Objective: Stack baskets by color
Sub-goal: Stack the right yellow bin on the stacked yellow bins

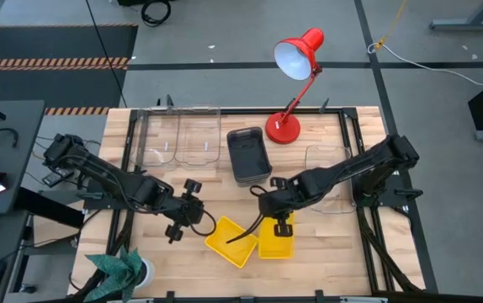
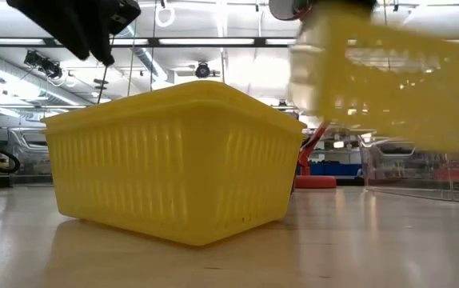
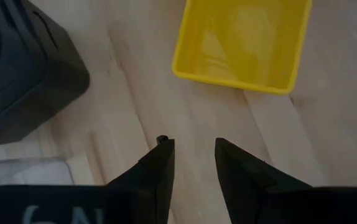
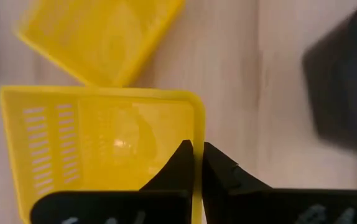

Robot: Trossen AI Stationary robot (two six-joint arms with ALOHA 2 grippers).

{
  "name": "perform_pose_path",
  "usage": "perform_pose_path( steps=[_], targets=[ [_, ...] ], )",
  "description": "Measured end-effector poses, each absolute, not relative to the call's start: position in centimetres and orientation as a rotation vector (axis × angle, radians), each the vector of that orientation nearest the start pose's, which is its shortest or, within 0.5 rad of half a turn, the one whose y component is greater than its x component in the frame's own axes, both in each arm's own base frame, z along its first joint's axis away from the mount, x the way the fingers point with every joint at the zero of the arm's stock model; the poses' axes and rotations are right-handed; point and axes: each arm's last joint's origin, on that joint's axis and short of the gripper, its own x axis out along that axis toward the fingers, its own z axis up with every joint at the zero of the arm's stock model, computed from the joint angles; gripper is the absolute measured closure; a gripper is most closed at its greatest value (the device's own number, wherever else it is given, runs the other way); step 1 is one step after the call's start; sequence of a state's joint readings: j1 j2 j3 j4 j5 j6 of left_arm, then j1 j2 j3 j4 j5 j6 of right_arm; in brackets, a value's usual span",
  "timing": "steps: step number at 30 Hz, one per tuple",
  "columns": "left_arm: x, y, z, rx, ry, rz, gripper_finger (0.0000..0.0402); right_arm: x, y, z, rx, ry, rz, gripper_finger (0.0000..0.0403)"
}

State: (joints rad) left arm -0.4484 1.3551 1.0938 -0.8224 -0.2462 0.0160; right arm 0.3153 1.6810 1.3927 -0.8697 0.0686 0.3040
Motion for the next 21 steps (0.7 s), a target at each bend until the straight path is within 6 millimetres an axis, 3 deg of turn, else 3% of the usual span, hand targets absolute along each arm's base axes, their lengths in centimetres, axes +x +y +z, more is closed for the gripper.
perform_pose_path(
  steps=[5,9,17,21],
  targets=[
    [22.9,-10.7,28.6,0.38,0.978,-0.214,0.0286,33.2,10.5,31.0,0.011,1.035,0.046,0.039],
    [22.3,-10.4,29.1,0.381,0.928,-0.217,0.0287,34.2,10.5,33.1,-0.026,0.898,0.055,0.0391],
    [20.1,-9.6,26.7,0.319,0.833,-0.21,0.0288,36.4,11.0,32.9,-0.107,0.761,0.135,0.0391],
    [18.7,-8.9,27.5,0.247,0.77,-0.187,0.0292,37.7,11.4,32.2,-0.146,0.731,0.165,0.039]
  ],
)
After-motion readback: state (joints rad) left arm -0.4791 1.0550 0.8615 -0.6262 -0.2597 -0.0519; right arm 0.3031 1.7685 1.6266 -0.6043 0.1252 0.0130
